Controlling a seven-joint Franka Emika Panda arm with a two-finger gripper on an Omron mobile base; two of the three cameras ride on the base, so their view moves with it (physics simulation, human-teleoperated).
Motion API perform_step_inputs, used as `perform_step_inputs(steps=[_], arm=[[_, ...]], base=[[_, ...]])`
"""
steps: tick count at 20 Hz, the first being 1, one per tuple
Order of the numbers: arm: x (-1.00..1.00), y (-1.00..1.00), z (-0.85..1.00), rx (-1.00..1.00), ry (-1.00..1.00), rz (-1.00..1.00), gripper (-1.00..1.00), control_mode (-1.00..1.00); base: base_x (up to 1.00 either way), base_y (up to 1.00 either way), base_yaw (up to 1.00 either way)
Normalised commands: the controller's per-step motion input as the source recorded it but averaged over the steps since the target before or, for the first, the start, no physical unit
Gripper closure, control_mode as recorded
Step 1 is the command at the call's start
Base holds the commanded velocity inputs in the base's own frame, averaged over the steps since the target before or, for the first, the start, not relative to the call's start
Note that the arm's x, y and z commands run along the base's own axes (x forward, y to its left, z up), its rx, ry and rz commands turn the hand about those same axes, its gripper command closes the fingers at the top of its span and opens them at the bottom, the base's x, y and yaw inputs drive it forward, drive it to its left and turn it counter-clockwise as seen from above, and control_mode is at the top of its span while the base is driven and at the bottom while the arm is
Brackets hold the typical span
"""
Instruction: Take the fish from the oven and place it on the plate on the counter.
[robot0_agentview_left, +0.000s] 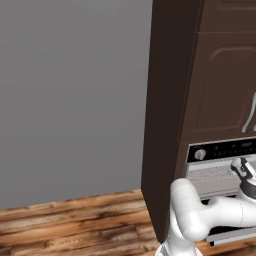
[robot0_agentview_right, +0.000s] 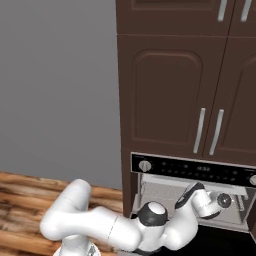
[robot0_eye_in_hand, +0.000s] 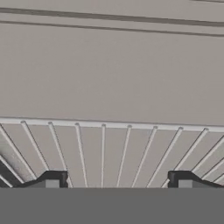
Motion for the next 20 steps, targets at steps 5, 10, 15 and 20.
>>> perform_step_inputs(steps=[5,10,15,20], arm=[[-0.93,-0.03,-1.0,0.0,0.06,0.0,-1.0,-1.0],[-0.96,-0.03,-1.0,0.01,0.02,0.0,-1.0,-1.0],[-0.98,-0.03,-0.97,0.01,0.07,0.0,-1.0,-1.0],[-0.97,-0.09,-0.81,0.0,0.18,0.0,-1.0,-1.0]], base=[[0.0,0.0,0.0],[0.0,0.0,0.0],[0.0,0.0,0.0],[0.0,0.0,0.0]])
